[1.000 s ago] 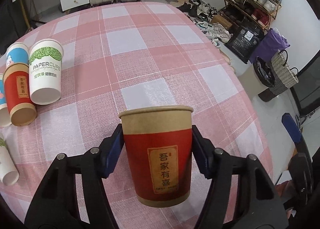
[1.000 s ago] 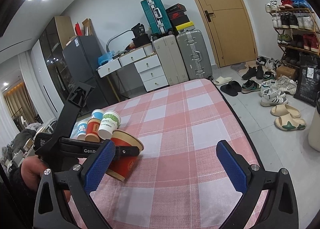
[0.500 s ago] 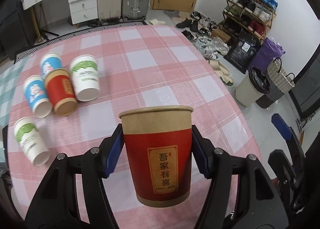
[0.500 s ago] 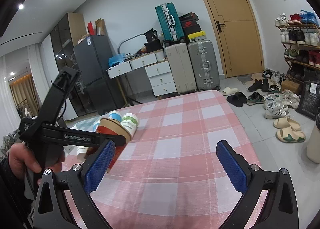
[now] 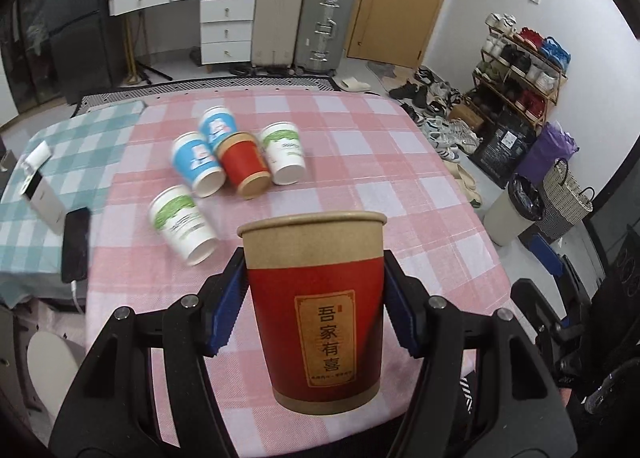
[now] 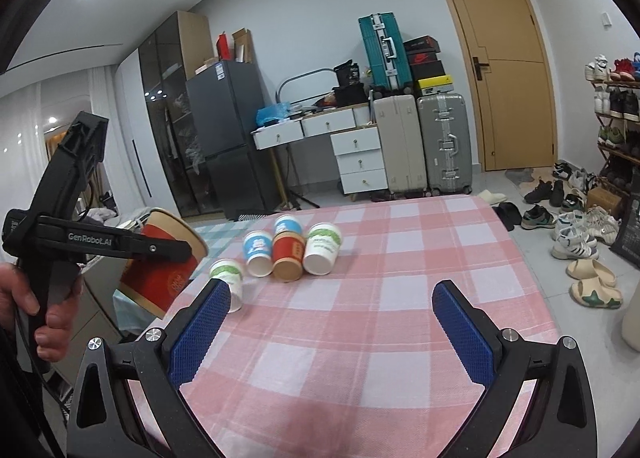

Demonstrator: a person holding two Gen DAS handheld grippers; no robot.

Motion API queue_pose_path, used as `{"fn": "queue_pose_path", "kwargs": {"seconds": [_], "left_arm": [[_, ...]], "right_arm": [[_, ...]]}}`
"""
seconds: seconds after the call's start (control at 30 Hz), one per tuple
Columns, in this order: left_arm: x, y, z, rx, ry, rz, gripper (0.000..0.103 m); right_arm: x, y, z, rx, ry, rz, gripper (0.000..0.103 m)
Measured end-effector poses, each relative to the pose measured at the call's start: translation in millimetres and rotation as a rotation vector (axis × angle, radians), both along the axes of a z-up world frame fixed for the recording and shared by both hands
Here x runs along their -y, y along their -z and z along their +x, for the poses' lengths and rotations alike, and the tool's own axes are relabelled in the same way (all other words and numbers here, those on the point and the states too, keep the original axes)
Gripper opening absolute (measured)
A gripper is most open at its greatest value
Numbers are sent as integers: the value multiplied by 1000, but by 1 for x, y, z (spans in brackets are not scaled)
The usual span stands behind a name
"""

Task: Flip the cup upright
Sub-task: 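Lift the red cup with the left gripper and carry it toward the right tool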

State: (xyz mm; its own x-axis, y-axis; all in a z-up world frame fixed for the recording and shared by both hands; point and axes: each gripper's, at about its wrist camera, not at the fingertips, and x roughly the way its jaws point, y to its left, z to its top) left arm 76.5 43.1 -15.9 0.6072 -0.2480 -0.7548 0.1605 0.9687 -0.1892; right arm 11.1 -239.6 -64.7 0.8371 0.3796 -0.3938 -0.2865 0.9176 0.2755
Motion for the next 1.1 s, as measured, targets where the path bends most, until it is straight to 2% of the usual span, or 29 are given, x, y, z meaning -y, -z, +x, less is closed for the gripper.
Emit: {"fn": "queue_pose_path", "kwargs": {"seconds": [0.17,0.3,0.47,0.63,0.83,0.97,1.03,1.1], "left_arm": [[-39,14,-40,-34,-48,-25,61],[-58,49,-57,-106,-74,-66,61],[-54,98,-65,-198,-81,-79,61],[-55,129,-58,-249,-85,-94,61],[-50,149,-46,-273,-69,-76,61],[-53,161,-41,-294,-65,-100,62],[-53,166,-38,-307,-68,-102,66],[-54,173,-34,-355,-68,-119,71]], "right_arm": [[-23,-2,-14,-18,-43,-8,103],[-46,3,-21,-37,-83,-60,103],[-71,14,-25,-70,-126,-113,103],[-85,23,-24,-95,-145,-154,103],[-92,32,-13,-136,-150,-161,103],[-97,36,-12,-154,-160,-169,103],[-100,37,-12,-157,-160,-177,103],[-101,38,-10,-159,-159,-178,103]]}}
